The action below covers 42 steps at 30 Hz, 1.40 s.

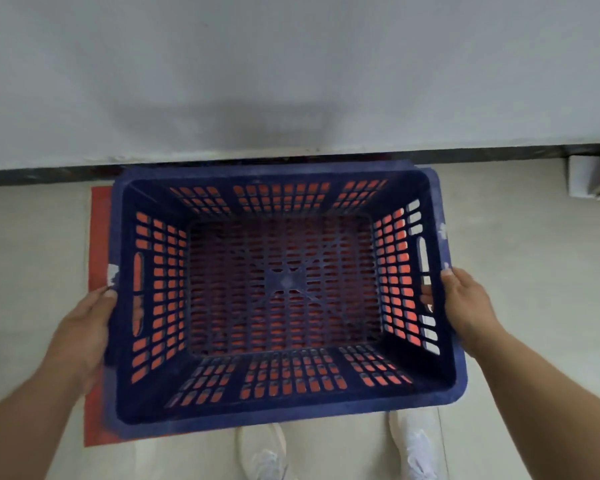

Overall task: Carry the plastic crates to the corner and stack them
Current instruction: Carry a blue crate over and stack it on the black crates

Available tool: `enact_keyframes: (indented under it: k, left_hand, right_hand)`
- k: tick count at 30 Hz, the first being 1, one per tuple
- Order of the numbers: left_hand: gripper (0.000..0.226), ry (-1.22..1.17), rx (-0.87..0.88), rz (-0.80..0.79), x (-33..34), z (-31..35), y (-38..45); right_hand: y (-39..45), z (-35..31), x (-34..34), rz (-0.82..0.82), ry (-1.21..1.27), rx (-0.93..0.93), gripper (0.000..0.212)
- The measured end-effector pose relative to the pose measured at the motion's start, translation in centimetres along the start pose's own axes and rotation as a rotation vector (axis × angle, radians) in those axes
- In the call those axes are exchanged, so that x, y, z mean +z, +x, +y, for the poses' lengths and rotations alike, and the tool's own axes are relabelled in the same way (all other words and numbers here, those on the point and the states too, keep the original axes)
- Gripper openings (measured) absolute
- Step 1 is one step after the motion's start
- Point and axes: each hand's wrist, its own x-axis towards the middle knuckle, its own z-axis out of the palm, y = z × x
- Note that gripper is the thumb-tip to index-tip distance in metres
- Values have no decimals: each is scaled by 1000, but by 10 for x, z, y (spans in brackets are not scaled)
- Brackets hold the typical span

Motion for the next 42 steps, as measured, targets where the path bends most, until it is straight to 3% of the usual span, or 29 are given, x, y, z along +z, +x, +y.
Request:
enact_keyframes:
  k: [11,18,25,28,35,42]
  left_hand:
    - [37,-91,1,-10,6,-12,5]
    - [30,-22,21,-90,-5,-20,13]
    - [25,-38,7,-54,0,-8,4]
    - [22,-81,-10,-48,1,-8,-2]
    - [34,-151,-39,-61,2,-13,-3]
    - [32,-177,-52,2,5,-6,-4]
  right_hand:
    - [-2,16,-3,-45,116,-4,33]
    - [2,20,-8,-107,132,-13,36]
    - [0,22,-4,-98,198,22,43]
    - [2,25,-4,-101,232,35,37]
    - [8,37,-2,-67,285,15,37]
    - [-3,22,0,8,191,-27,36]
